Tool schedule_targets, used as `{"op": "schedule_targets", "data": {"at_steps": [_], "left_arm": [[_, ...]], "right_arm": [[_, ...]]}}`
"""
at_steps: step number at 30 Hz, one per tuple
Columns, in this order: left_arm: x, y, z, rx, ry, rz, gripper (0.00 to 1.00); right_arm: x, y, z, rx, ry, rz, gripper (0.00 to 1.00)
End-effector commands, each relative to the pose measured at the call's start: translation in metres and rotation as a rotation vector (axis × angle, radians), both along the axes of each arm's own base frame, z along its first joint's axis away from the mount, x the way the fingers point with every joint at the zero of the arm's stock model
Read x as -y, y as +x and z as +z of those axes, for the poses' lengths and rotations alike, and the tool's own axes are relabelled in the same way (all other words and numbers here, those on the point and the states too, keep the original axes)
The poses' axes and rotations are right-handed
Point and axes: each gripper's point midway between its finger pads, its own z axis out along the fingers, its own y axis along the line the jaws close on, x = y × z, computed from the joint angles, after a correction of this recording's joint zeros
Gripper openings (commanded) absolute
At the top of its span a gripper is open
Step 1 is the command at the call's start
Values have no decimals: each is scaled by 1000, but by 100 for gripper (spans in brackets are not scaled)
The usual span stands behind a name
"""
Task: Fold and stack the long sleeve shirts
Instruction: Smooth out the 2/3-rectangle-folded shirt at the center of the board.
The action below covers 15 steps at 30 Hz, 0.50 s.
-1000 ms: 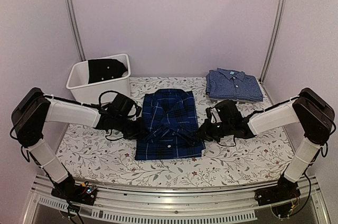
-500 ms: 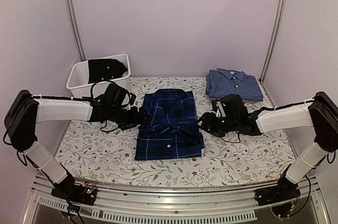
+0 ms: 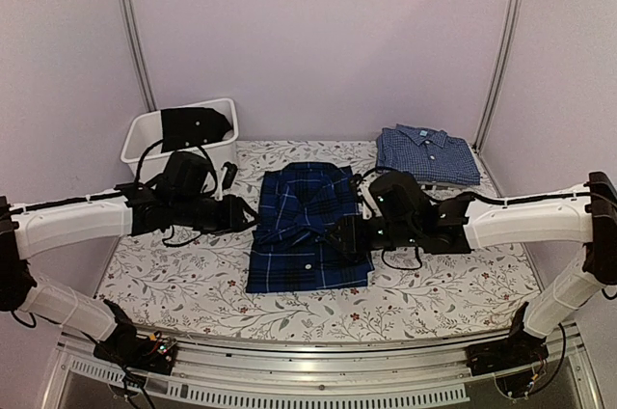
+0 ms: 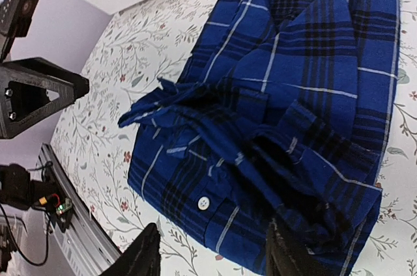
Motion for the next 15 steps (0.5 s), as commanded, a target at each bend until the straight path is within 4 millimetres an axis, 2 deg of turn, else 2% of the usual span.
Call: {"op": "schedule_targets", "data": {"at_steps": [1, 3, 7, 10, 15], "left_arm": [[20, -52, -24, -82, 27, -139, 31], [23, -64, -35, -114, 36, -148, 22], [31, -69, -46, -134, 22, -148, 19], [36, -64, -53, -133, 24, -131, 19], [50, -50, -65, -142, 30, -122, 19]], "right_arm": [[-18, -21, -14, 16, -86, 101, 46], [-29, -31, -23, 4, -101, 147, 34], [-39, -33, -45, -43, -152, 169, 18], [-38, -25, -61, -67, -222, 129, 15], [-27, 5, -71, -87, -275, 20, 15]]}}
